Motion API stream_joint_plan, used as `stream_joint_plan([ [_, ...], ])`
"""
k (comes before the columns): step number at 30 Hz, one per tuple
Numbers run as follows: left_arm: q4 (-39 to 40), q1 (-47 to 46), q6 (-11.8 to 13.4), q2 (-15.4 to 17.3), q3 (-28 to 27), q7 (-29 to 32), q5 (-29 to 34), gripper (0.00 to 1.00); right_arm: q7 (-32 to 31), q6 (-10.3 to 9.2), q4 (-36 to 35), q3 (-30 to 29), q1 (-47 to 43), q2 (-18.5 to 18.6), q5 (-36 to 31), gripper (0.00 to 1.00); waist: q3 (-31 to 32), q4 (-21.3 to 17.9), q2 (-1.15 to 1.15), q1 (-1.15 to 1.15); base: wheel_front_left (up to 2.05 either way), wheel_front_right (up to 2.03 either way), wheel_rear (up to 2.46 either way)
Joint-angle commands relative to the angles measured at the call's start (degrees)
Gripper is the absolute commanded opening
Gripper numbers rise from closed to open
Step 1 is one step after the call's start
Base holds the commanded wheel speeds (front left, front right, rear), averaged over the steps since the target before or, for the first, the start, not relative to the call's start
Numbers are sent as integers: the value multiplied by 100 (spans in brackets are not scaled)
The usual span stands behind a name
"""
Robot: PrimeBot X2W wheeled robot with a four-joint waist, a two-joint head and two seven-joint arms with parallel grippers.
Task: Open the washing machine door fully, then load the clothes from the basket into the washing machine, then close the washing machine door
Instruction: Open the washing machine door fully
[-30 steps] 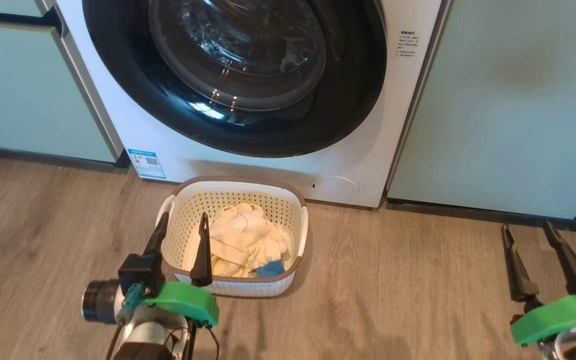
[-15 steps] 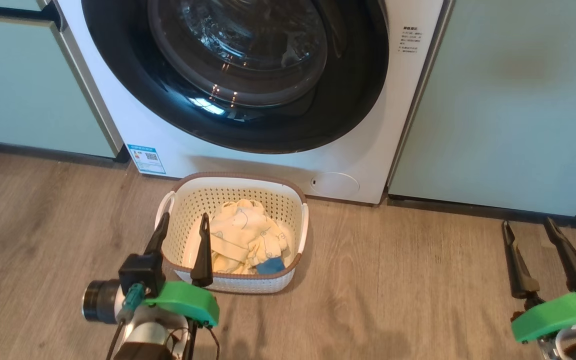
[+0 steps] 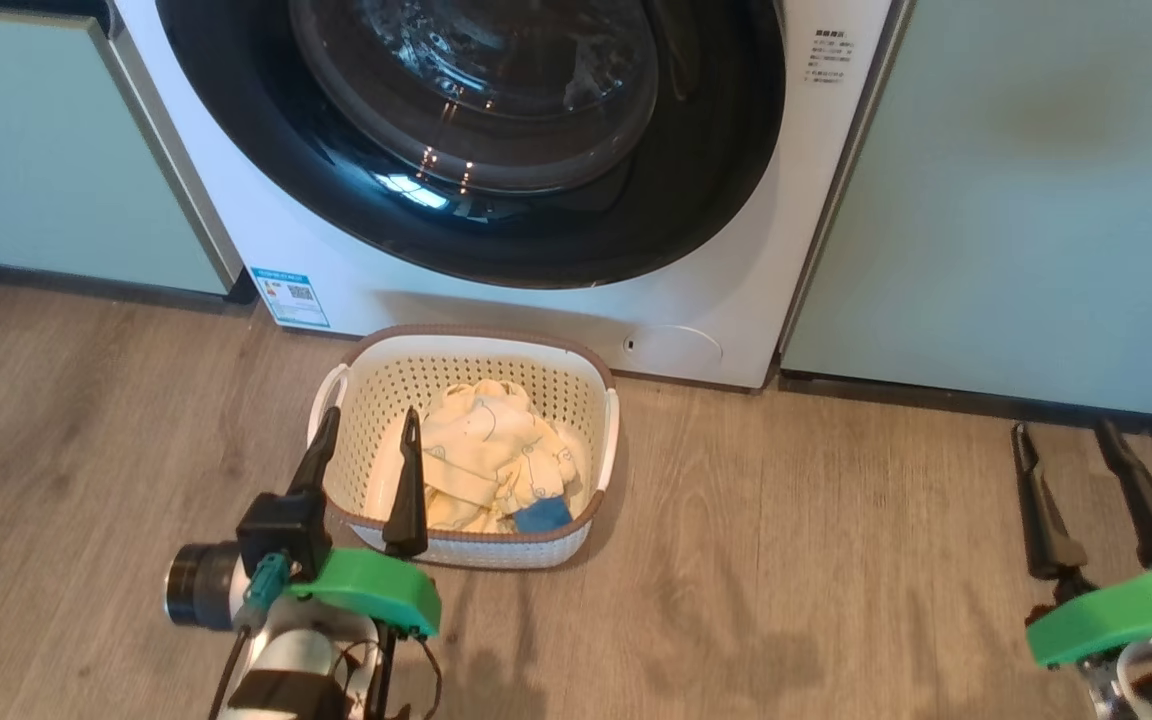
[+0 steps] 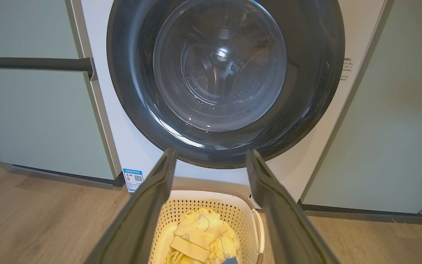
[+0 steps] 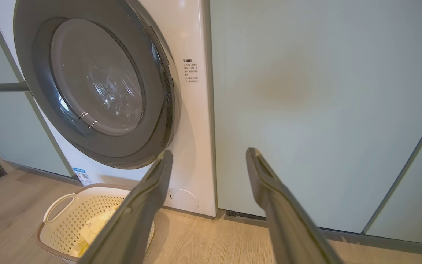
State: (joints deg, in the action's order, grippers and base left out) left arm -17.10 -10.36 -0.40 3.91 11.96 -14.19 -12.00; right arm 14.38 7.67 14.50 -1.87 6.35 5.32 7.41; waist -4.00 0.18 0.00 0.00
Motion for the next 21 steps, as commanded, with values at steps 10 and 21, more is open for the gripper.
stream_joint_plan([
  [10, 291, -414, 4, 23, -147, -81, 81, 100, 48, -19, -16, -126, 572, -67, 1388, 51, -330, 60, 0, 0, 0, 0, 0],
  [21, 406, -641, -10, -30, -88, -81, 154, 100, -317, -19, 143, -323, 1251, -132, 3913, 0, -768, 184, 0, 0, 0, 0, 0],
])
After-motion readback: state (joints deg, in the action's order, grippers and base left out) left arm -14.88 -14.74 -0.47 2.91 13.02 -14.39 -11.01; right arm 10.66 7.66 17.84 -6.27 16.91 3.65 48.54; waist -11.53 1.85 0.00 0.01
